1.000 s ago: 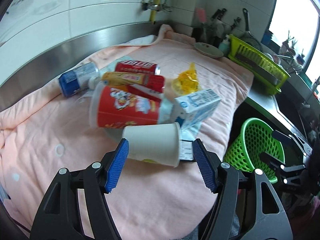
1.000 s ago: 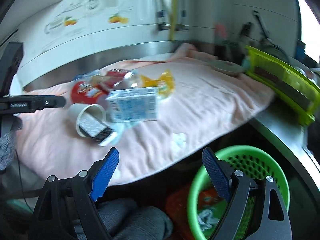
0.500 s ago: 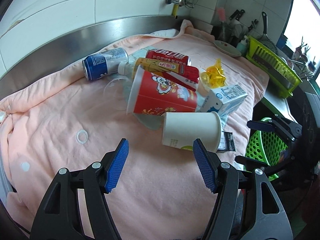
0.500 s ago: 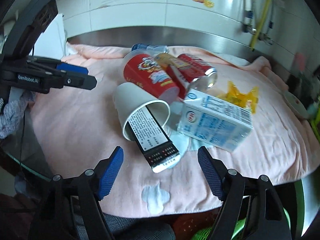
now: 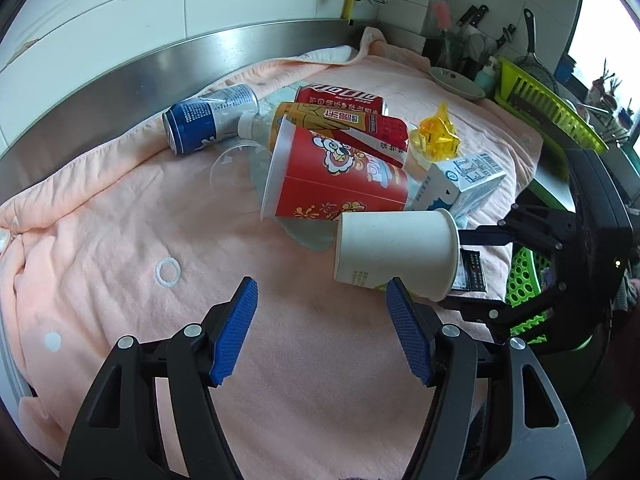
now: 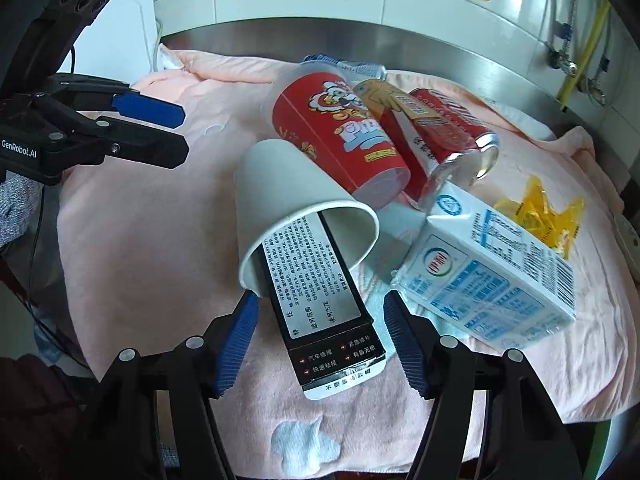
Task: Collect trash
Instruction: 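Reach the right gripper to the black card inside the paper cup, then grasp the black card with the right gripper while the left gripper grasps the white paper cup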
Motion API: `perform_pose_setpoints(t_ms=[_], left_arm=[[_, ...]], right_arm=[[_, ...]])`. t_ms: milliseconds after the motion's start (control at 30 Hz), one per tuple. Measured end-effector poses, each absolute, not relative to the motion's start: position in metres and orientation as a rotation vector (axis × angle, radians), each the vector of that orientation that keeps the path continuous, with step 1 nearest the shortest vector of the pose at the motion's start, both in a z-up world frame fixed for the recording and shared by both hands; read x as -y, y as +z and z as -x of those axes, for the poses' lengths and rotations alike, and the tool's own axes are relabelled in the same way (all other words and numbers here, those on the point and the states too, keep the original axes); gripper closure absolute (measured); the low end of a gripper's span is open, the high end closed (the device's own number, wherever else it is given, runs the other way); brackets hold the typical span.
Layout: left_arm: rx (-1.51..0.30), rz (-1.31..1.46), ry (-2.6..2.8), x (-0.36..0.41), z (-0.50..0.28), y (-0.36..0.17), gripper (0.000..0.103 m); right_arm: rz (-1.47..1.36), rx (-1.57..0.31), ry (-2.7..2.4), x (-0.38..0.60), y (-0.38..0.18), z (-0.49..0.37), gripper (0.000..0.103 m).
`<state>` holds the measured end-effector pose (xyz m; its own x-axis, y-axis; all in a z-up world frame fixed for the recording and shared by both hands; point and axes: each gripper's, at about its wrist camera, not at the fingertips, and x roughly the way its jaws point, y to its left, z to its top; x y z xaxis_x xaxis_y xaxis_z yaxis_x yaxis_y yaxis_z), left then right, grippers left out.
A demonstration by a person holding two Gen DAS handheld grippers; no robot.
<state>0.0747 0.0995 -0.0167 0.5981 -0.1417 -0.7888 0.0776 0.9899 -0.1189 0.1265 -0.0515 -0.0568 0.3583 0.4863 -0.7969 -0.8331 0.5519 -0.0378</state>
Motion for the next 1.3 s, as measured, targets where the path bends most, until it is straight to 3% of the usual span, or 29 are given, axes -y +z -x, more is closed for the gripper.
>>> perform_pose_setpoints(t_ms=[133, 600, 667, 967, 1300], left_arm=[[-0.935, 0.065, -0.129, -0.098, -0.077, -0.019, 0.037], [-0.96, 0.237, -0.122, -0.087, -0.086, -0.018, 0.031], [-0.956, 0.224, -0.128, -0.079, -0.085, -0.018, 0.025], [-0.937, 0.069, -0.145, -0.042, -0.091, -0.018, 0.013], [-0.95, 0.053, -0.188, -0.046, -0.114, -0.033, 0.008]], right_arm=[[0.491, -0.84, 0.921, 0.049, -0.06, -0.128, 0.054], [0.446, -0.797, 0.9, 0.076, -0.049, -0.104, 0.056], [0.445, -0.791, 0.89, 0.081, -0.048, -0.1, 0.056], [0.404, -0.781, 0.842, 0.109, -0.041, -0.085, 0.056], [0.358, -0.792, 0.796, 0.128, -0.041, -0.077, 0.058]])
